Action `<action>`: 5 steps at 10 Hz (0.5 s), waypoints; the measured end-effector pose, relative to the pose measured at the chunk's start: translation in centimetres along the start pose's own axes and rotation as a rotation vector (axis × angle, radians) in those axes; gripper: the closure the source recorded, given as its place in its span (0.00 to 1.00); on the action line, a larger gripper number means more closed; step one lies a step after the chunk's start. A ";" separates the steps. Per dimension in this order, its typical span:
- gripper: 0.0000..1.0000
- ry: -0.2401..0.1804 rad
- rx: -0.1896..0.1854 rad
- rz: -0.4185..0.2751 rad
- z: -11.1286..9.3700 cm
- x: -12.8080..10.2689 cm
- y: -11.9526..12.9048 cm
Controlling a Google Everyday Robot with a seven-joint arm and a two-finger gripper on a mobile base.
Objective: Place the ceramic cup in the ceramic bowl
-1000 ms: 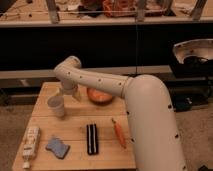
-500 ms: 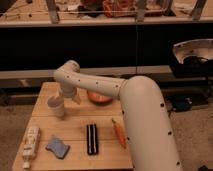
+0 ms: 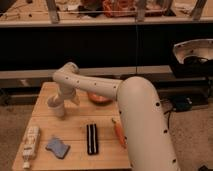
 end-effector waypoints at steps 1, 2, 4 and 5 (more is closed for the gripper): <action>0.20 -0.005 0.002 -0.008 0.2 -0.1 -0.2; 0.20 -0.009 0.003 -0.013 0.4 -0.2 -0.4; 0.20 -0.015 0.004 -0.018 0.7 -0.3 -0.3; 0.20 -0.019 0.005 -0.021 0.8 -0.3 -0.2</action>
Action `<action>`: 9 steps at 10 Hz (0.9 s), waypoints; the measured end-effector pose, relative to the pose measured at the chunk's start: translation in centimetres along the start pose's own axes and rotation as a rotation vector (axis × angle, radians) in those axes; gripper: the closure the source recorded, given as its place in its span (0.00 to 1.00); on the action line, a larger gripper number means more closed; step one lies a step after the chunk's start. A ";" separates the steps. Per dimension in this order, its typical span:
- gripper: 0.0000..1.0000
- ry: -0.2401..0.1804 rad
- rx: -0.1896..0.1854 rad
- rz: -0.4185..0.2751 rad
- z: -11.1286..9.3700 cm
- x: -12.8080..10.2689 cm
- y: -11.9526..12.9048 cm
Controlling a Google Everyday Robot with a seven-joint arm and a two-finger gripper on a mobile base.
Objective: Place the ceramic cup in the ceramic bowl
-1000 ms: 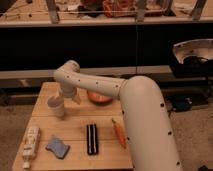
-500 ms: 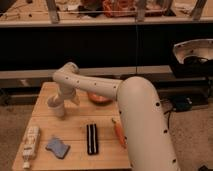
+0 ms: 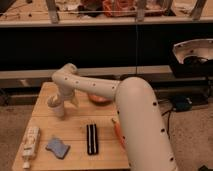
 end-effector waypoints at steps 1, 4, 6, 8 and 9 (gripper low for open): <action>0.20 -0.001 0.001 -0.001 0.0 0.0 0.0; 0.21 -0.009 0.003 -0.010 0.4 -0.2 -0.1; 0.27 -0.015 0.006 -0.015 0.7 -0.3 -0.1; 0.32 -0.020 0.008 -0.019 0.9 -0.4 -0.2; 0.40 -0.022 0.008 -0.020 0.9 -0.5 -0.2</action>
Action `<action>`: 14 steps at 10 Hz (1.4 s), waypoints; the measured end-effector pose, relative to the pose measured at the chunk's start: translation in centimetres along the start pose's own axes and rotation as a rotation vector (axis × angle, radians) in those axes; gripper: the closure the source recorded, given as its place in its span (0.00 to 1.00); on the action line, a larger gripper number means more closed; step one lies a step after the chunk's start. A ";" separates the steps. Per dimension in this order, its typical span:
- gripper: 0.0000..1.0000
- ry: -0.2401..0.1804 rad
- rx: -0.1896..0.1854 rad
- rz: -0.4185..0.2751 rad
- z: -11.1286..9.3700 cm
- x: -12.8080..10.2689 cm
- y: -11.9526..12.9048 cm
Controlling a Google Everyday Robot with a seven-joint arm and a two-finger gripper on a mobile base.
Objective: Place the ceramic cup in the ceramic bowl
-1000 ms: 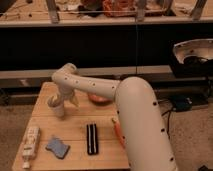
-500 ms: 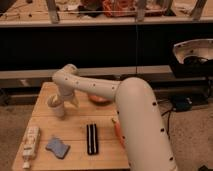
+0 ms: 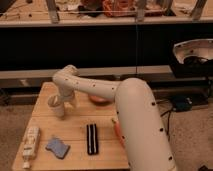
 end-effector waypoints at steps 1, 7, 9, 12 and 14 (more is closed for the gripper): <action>0.51 -0.002 -0.001 -0.002 0.1 -0.1 0.0; 0.98 -0.002 -0.005 -0.029 -0.3 -0.6 -0.5; 0.98 0.002 -0.006 -0.032 -1.3 -1.0 -0.8; 0.98 0.014 -0.006 -0.031 -3.9 -1.5 -0.6; 0.98 0.020 -0.003 -0.018 -5.0 -1.7 -0.2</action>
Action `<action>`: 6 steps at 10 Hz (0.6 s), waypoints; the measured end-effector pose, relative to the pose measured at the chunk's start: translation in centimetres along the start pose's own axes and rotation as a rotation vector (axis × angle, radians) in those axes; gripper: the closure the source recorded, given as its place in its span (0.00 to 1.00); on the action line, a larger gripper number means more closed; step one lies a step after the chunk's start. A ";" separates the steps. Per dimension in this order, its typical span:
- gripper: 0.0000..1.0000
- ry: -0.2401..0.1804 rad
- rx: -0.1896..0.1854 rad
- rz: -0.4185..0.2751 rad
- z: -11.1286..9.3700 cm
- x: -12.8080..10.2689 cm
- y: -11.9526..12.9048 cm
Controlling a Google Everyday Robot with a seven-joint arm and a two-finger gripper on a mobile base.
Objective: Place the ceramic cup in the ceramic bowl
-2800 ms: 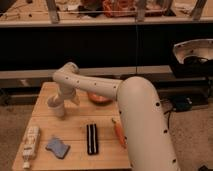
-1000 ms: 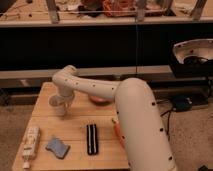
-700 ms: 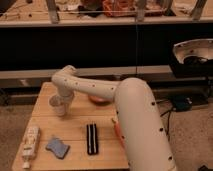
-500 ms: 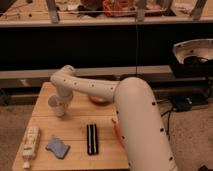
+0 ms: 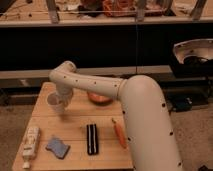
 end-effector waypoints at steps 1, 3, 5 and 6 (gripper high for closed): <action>0.98 0.005 0.001 0.015 -1.1 0.3 0.6; 0.98 0.011 0.001 0.034 -2.5 0.7 1.3; 0.98 0.015 0.000 0.058 -3.0 1.0 1.8; 0.98 0.020 -0.004 0.082 -3.6 1.5 3.1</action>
